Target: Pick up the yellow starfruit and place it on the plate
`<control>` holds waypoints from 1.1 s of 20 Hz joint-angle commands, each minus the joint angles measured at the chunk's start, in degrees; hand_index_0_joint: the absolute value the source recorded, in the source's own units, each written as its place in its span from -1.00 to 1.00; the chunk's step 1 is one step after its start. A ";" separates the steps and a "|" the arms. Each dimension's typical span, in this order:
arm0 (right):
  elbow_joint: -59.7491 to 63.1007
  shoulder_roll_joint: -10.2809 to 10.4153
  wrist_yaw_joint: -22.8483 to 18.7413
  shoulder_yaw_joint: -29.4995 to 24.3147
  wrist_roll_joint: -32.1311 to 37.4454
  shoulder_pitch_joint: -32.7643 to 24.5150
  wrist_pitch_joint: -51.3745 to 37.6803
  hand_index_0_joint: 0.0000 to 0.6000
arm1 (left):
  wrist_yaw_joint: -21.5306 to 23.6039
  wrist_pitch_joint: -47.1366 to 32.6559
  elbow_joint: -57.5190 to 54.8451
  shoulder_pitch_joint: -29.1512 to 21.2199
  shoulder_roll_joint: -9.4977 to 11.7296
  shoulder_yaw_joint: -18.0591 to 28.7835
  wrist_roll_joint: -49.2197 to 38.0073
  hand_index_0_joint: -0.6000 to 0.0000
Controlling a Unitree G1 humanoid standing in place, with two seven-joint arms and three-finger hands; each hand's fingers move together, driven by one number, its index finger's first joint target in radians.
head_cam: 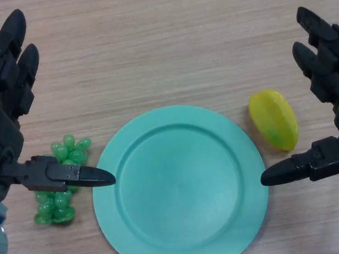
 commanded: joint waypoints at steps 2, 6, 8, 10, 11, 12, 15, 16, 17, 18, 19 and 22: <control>-3.50 -1.13 -0.97 -2.54 2.65 -1.84 -5.45 -1.00 | 1.08 -3.77 -3.60 -1.71 2.30 4.11 -2.38 1.00; -4.43 -1.32 -0.33 -2.42 2.30 -1.85 -4.21 -1.00 | 0.35 -2.75 -4.51 -1.17 2.19 4.11 -1.58 1.00; -4.28 -1.29 -0.11 -2.48 1.48 -1.59 -5.34 -1.00 | 0.19 -2.70 -4.62 -1.04 2.16 4.26 -1.31 1.00; -3.33 -1.44 0.39 -2.23 -0.42 -1.39 -6.97 -1.00 | -0.02 -4.50 -3.88 -0.73 2.00 4.29 -0.47 1.00; -2.87 -1.45 0.65 -2.09 -1.08 -1.30 -7.38 -1.00 | -0.09 -5.28 -3.48 -0.64 1.98 4.23 0.01 1.00; -1.27 -1.22 0.89 -1.85 -2.06 -1.21 -8.70 -1.00 | -0.67 -7.12 -2.25 0.16 1.68 4.13 1.12 1.00; 2.28 -1.50 1.00 -1.78 -4.35 -2.70 -10.34 -1.00 | -1.28 -9.46 -1.19 1.53 1.12 4.45 1.51 1.00; 5.64 -1.65 0.69 -1.51 -5.95 -4.07 -11.53 -1.00 | -2.42 -9.58 -1.32 2.42 1.08 4.83 1.70 1.00; 6.84 -2.00 1.09 -1.41 -7.25 -4.44 -12.23 -1.00 | -3.02 -9.58 -1.41 2.75 1.07 5.04 1.74 1.00; 11.18 -2.42 2.07 -1.23 -10.14 -6.31 -14.61 -1.00 | -3.82 -9.41 -1.45 3.55 0.79 5.49 1.90 1.00; 12.66 -2.51 2.39 -1.13 -11.11 -6.92 -15.48 -1.00 | -4.14 -8.87 -1.67 3.82 0.74 5.78 1.61 1.00; 22.78 -3.40 5.40 -0.18 -15.88 -12.29 -20.63 -1.00 | -4.78 -9.02 -2.05 5.27 -0.02 5.68 1.83 1.00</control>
